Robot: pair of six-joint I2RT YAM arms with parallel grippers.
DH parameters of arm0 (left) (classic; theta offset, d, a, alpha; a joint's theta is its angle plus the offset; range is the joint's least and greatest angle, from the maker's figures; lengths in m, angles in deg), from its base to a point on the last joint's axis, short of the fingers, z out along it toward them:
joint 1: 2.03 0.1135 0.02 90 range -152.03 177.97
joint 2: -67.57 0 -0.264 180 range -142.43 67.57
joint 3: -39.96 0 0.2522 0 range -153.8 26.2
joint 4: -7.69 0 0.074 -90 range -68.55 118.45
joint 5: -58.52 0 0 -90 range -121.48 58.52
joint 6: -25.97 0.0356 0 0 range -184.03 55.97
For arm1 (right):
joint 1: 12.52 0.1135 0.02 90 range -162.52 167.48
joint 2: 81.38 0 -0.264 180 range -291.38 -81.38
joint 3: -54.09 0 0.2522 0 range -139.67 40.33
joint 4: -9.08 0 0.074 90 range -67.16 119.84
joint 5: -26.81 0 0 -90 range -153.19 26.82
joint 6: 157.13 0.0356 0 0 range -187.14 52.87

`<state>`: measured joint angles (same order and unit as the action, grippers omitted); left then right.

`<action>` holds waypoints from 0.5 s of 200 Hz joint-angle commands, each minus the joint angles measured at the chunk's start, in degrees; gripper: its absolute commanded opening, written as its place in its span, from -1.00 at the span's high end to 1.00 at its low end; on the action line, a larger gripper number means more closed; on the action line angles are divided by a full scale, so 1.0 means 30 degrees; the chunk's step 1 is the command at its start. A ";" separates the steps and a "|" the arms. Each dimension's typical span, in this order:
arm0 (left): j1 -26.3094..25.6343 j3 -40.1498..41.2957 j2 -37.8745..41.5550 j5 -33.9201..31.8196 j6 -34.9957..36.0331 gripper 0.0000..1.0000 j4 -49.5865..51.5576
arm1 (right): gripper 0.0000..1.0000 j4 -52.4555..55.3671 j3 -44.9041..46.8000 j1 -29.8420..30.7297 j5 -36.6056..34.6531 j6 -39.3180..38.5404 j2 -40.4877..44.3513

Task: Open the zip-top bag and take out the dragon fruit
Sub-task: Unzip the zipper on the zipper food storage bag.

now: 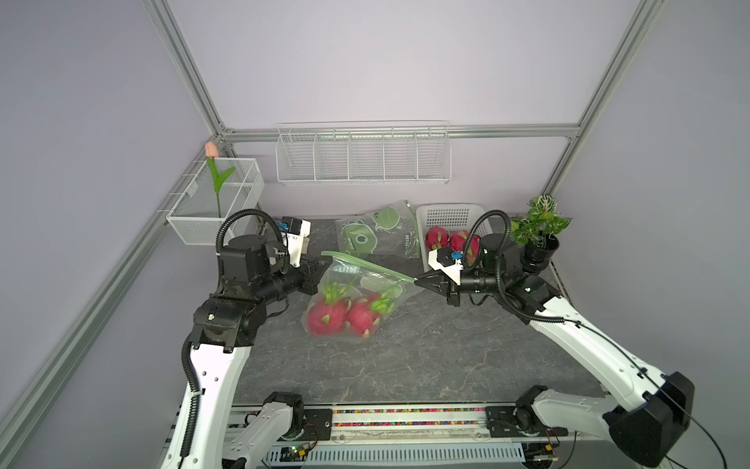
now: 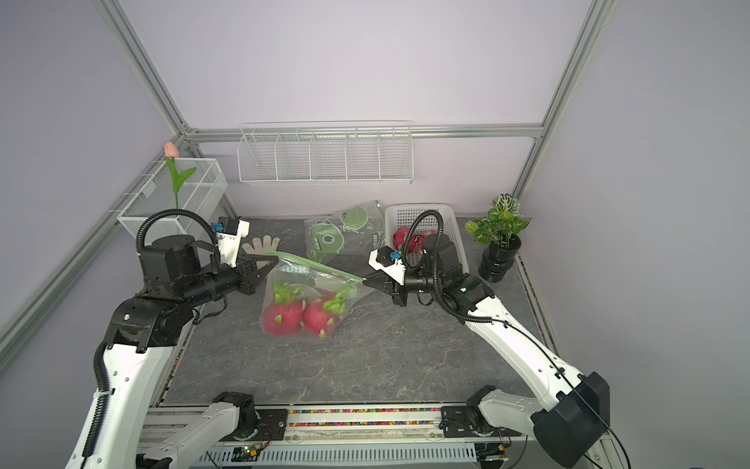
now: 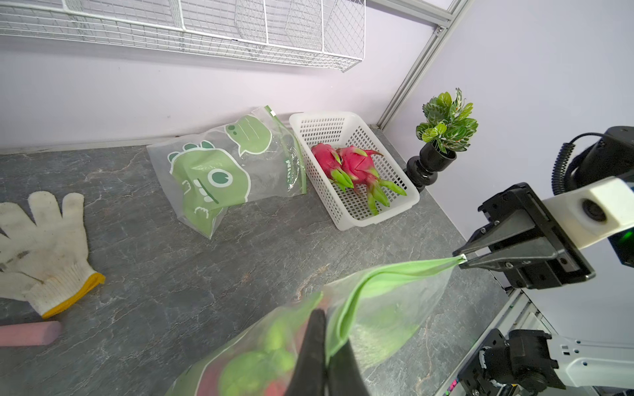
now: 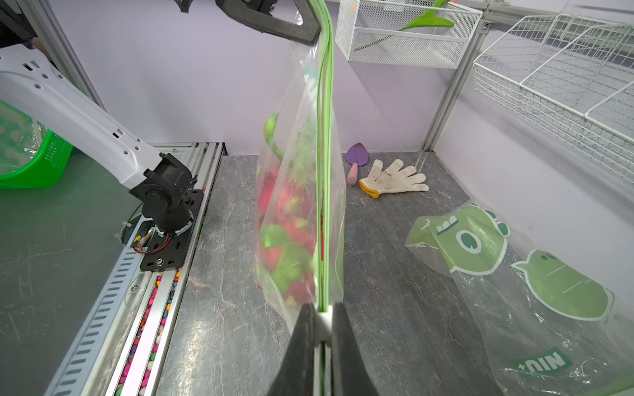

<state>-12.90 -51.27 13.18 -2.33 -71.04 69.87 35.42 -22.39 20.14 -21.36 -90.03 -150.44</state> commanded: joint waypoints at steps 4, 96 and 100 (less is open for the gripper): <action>0.0541 -0.0814 0.0728 -0.1639 -0.0257 1.00 -0.1292 | 0.87 0.0569 0.0650 -0.0400 -0.0084 0.0000 0.0608; 0.0548 0.0140 0.1394 -0.1356 -0.0356 1.00 -0.1682 | 0.87 0.0114 0.1116 -0.0415 0.0297 0.0520 0.0621; 0.0548 0.0153 0.1403 -0.1277 -0.0342 1.00 -0.1712 | 0.87 0.0114 0.1128 -0.0416 0.0325 0.0526 0.0635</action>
<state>-12.53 -50.99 15.69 -3.16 -71.19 69.98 34.31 -20.73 20.08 -20.92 -88.98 -149.76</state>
